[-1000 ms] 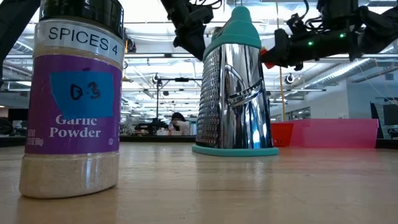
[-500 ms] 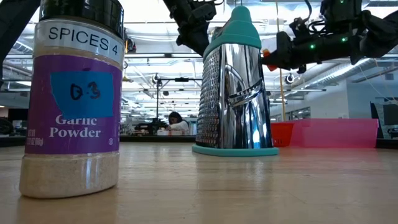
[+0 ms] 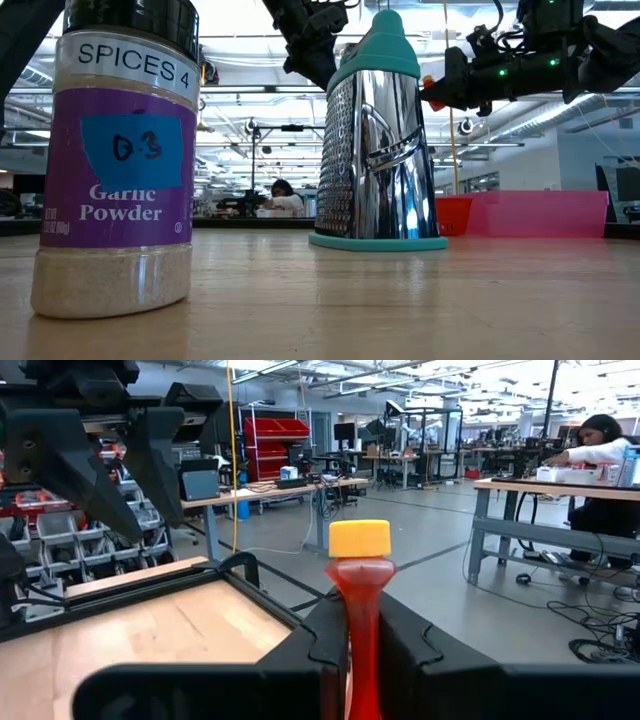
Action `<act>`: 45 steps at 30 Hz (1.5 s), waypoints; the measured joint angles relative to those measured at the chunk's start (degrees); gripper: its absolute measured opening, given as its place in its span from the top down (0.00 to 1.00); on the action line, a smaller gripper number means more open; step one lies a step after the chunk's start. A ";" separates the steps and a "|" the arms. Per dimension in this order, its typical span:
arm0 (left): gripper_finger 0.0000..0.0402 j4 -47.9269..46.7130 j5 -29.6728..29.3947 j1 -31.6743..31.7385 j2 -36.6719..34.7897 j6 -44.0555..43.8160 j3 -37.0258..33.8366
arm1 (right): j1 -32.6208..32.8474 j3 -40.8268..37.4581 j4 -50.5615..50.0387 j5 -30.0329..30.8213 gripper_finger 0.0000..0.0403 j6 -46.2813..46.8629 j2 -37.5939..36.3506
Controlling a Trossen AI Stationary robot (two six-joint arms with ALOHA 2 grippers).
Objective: Pick & Place Kitchen Items
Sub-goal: Put the small yellow orange food coloring bottle into the red bin
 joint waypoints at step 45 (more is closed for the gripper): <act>0.68 -4.93 -0.11 -4.08 0.07 -1.33 0.02 | -3.51 -13.07 5.41 -1.14 0.88 8.15 0.84</act>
